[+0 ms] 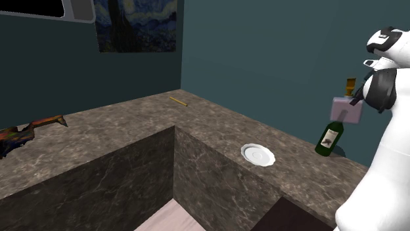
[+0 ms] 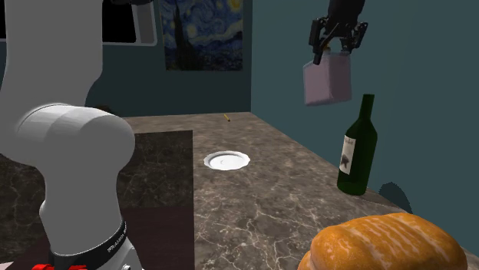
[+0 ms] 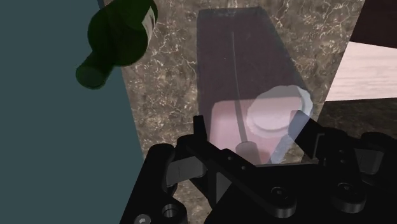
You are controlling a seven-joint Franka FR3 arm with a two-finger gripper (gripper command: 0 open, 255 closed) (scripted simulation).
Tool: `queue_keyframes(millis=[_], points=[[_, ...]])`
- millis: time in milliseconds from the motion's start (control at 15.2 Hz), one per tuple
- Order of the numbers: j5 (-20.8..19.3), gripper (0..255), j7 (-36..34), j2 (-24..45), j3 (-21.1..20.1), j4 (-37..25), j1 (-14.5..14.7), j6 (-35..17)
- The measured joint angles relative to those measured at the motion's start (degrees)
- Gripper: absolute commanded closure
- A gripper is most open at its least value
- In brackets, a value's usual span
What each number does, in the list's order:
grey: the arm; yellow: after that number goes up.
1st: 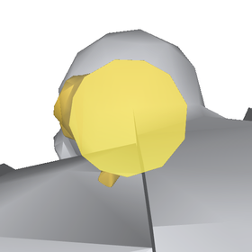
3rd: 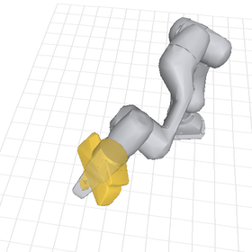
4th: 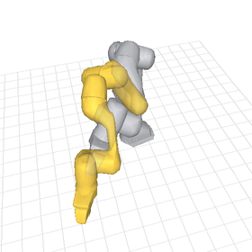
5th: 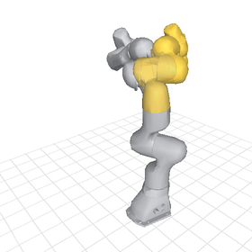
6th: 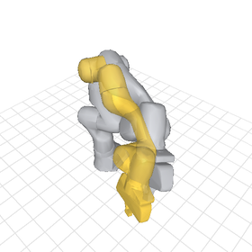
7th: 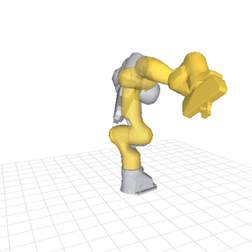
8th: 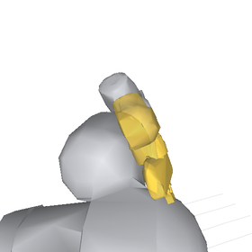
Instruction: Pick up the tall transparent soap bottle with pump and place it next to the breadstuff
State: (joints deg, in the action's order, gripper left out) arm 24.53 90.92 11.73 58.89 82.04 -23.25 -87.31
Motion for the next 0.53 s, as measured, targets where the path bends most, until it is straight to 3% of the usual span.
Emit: queue_keyframes(millis=[330, 528], points=[[4.4, 255, 7.9, 5.2, 0.8, -4.7, -9.1, 4.1], [7.8, 255, 12.5, 9.5, 0.3, -9.8, -16.6, 7.7]])
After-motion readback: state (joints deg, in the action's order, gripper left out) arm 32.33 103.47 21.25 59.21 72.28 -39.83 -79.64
